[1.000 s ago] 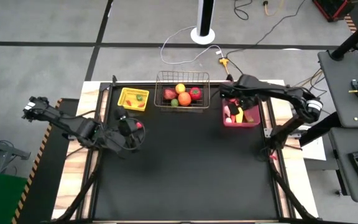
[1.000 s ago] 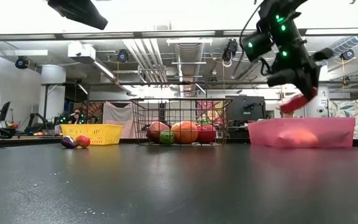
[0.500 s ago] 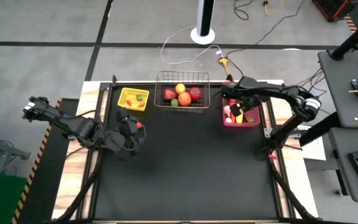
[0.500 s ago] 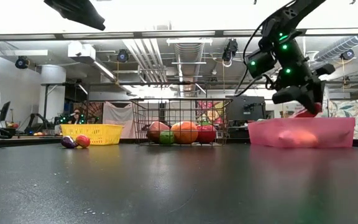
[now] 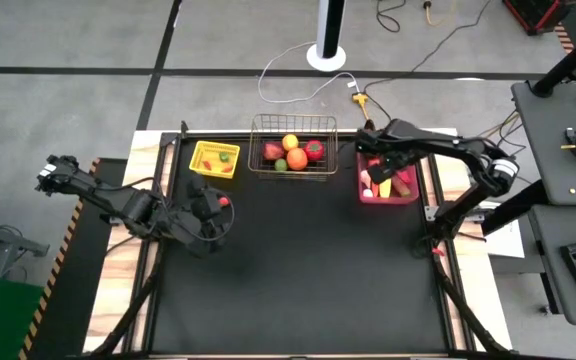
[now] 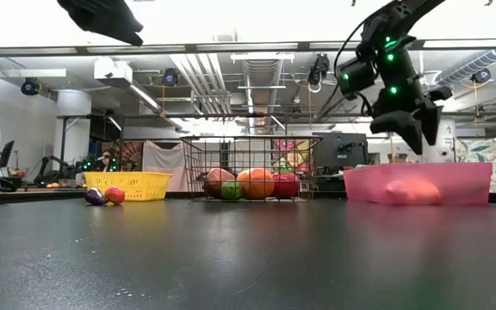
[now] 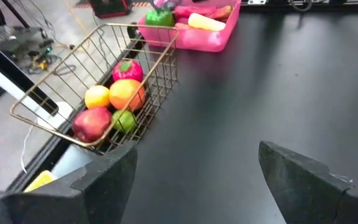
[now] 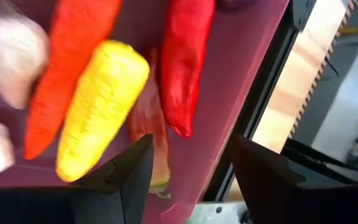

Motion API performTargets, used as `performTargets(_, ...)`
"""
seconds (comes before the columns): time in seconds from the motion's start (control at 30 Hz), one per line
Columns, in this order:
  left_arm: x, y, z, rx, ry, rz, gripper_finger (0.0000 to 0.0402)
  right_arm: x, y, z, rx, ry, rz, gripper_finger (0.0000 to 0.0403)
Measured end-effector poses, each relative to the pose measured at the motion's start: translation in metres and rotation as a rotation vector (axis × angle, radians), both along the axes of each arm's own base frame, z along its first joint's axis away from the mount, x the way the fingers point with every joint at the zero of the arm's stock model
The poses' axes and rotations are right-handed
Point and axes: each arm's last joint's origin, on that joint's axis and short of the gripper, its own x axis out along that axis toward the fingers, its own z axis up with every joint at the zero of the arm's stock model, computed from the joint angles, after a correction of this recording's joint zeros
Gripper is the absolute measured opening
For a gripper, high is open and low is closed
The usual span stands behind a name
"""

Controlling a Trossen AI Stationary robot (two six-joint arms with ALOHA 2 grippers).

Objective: Sort produce into baskets
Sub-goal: Put the red tomato into the gold wire basket

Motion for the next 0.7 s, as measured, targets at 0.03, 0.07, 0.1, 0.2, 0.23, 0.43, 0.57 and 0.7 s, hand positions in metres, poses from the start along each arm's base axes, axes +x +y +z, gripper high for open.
performTargets(0.03, 0.000, 0.000, 0.000, -0.007, 0.000, 0.004, 0.0316, 0.001, 0.000, 0.004, -0.008, -0.013, 0.012, 0.0206)
performTargets(0.07, 0.000, 0.000, -0.001, -0.017, 0.000, 0.008, 0.0316, 0.003, 0.000, 0.008, -0.021, -0.031, 0.019, 0.0207)
performTargets(0.1, 0.000, 0.000, -0.001, -0.031, 0.000, 0.007, 0.0316, 0.004, 0.000, 0.013, -0.038, -0.055, 0.029, 0.0208)
performTargets(0.2, 0.002, -0.001, -0.003, -0.066, -0.005, 0.024, 0.0316, 0.010, 0.001, 0.027, -0.100, -0.146, 0.083, 0.0210)
performTargets(0.23, 0.003, -0.001, -0.004, -0.079, -0.007, 0.038, 0.0316, 0.012, 0.002, 0.031, -0.126, -0.183, 0.097, 0.0210)
performTargets(0.43, 0.010, 0.003, -0.015, -0.196, -0.015, 0.189, 0.0316, 0.021, 0.015, 0.053, -0.271, -0.401, 0.167, 0.0210)
performTargets(0.57, 0.011, 0.011, -0.027, -0.247, 0.040, 0.334, 0.0316, 0.025, 0.024, 0.064, -0.326, -0.496, 0.213, 0.0210)
performTargets(0.7, 0.014, 0.024, -0.040, -0.311, 0.096, 0.490, 0.0316, 0.030, 0.028, 0.069, -0.355, -0.540, 0.268, 0.0210)
